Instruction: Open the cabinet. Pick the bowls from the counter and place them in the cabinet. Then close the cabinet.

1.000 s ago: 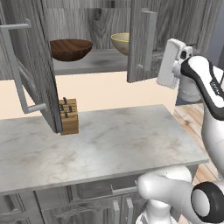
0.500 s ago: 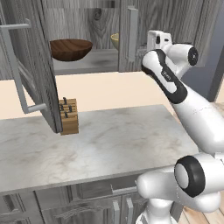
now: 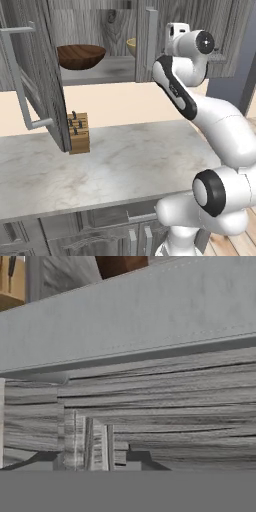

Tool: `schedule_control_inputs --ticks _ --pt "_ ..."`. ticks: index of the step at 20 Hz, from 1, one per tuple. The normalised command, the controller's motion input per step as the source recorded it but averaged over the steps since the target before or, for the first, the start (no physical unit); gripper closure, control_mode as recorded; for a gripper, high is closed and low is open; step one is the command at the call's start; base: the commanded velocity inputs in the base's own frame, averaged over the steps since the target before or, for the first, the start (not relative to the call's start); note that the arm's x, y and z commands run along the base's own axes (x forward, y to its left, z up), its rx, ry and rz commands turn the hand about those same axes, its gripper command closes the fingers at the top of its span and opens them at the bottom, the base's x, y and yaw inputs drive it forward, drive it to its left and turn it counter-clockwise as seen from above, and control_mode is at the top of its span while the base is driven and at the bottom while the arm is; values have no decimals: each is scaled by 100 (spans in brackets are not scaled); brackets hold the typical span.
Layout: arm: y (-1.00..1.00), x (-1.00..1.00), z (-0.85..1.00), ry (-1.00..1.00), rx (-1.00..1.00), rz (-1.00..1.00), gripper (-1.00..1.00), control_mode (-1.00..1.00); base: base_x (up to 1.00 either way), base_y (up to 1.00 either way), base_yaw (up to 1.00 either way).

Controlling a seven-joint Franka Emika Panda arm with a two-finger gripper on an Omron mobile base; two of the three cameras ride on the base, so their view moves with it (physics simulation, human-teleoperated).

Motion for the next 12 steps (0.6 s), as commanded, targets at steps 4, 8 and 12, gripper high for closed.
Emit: schedule_control_inputs --ticks 4,8,12 --pt "0 0 0 0 0 0 -100 -100 0 0 0" --pt "1 -5 -22 -13 0 0 -100 -100 0 0 0" --pt "1 -5 -7 -17 0 -1 -100 -100 0 0 0"
